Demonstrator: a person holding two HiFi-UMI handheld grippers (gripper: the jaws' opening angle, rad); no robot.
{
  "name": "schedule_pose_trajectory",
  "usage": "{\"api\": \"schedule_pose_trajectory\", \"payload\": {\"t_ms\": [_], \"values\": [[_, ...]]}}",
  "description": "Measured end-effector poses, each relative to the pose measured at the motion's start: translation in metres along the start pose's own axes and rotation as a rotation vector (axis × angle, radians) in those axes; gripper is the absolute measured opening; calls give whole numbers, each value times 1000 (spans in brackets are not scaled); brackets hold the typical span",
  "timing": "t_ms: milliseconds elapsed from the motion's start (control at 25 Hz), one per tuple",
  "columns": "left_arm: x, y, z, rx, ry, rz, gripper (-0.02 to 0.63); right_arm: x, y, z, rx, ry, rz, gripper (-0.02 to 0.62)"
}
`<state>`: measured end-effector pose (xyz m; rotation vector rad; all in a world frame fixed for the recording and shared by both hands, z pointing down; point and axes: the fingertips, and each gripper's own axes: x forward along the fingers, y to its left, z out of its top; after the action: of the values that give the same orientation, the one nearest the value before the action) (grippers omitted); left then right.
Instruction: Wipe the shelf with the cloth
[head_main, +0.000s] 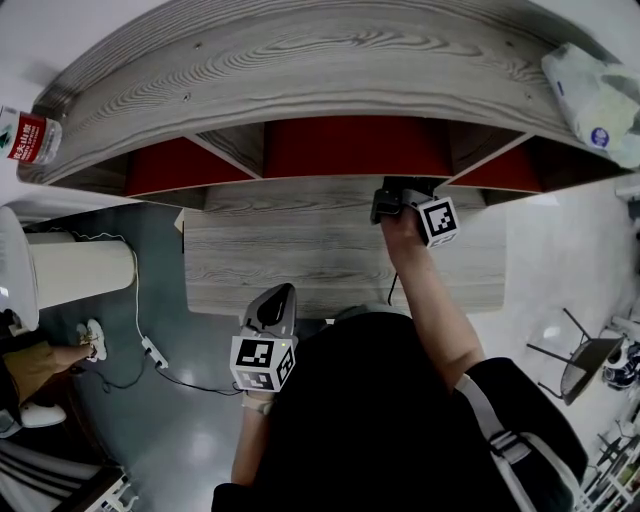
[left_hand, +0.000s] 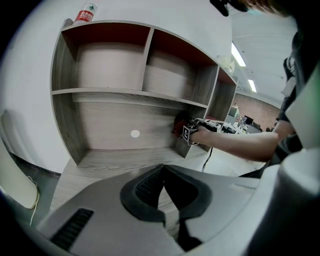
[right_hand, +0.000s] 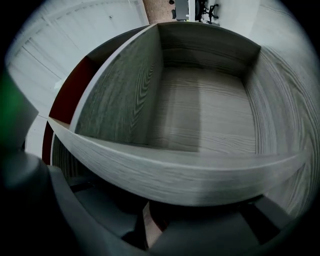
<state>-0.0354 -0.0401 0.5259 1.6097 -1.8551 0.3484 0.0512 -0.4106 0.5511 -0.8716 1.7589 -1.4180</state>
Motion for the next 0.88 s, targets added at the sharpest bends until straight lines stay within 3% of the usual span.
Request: {"api": "schedule_pose_trajectory", "payload": {"t_ms": [160,280,520,880], "values": [[1,1,0,0,2,-4,6,0,-20,-1,-34,-5,-34,46],[0,3,-1,-4,2,-8,5,1,-21,-3,10,-20,-31,46],[-7,11,-6,-18,4,-8,6,9,-2,-15,67,-36,57,46],[-34,47,-15,-51,9,31,6,27,27,-84,48,65,172,46]]}}
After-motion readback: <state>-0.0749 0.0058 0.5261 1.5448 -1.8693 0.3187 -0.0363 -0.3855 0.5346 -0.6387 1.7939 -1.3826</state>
